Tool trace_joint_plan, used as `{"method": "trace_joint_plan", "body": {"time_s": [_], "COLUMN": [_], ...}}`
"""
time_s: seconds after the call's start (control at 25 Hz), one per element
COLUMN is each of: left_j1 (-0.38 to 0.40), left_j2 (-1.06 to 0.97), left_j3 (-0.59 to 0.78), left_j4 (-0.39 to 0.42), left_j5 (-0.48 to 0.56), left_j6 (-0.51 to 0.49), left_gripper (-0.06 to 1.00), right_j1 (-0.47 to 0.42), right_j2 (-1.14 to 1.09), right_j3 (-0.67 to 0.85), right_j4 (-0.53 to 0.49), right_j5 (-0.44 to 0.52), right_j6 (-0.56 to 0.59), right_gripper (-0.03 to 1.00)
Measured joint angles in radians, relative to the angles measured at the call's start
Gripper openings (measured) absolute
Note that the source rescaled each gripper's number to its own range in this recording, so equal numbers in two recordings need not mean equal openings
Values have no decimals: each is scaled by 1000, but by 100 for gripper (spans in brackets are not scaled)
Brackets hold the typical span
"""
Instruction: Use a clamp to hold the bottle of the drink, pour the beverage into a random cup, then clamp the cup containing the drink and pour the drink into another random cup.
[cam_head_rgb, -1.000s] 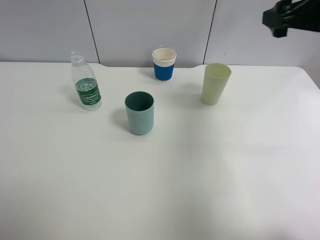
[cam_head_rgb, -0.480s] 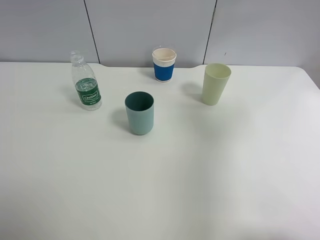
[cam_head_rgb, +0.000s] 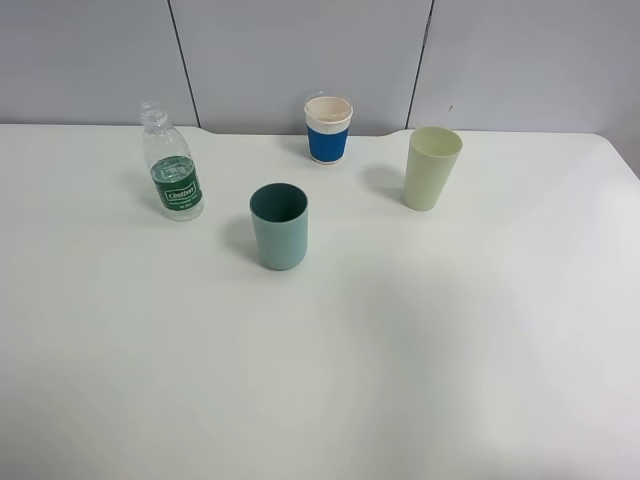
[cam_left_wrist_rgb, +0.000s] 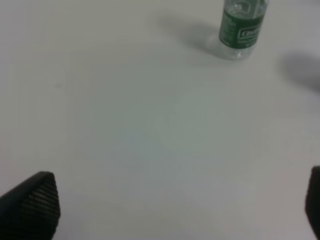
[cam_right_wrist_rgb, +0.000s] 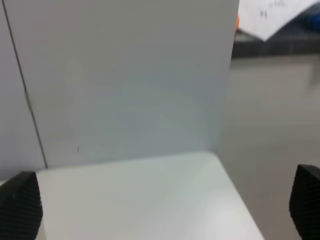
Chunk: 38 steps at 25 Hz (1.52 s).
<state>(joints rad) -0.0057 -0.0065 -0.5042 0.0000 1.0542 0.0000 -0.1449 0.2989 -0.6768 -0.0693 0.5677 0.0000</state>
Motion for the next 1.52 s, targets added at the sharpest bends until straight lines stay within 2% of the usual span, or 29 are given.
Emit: {"method": "trace_joint_plan", "body": {"time_s": [0.08, 0.2, 0.28, 0.56, 0.72, 0.96, 1.52], "left_j1": [0, 0, 0, 0, 0, 0, 0], "left_j2": [0, 0, 0, 0, 0, 0, 0], "left_j3": [0, 0, 0, 0, 0, 0, 0], "left_j4": [0, 0, 0, 0, 0, 0, 0], "left_j5": [0, 0, 0, 0, 0, 0, 0], "left_j6": [0, 0, 0, 0, 0, 0, 0], "left_gripper": [100, 100, 100, 100, 100, 100, 100], "right_j1": [0, 0, 0, 0, 0, 0, 0], "right_j2": [-39, -95, -131, -293, -302, -302, -302], "right_j3": [0, 0, 0, 47, 81, 168, 174], "right_j4": [21, 43, 55, 75, 69, 85, 89], "right_j5": [97, 214, 269, 402, 484, 508, 502], "right_j6": [-33, -70, -77, -83, -77, -70, -65], "right_gripper": [98, 84, 79, 77, 77, 77, 77]}}
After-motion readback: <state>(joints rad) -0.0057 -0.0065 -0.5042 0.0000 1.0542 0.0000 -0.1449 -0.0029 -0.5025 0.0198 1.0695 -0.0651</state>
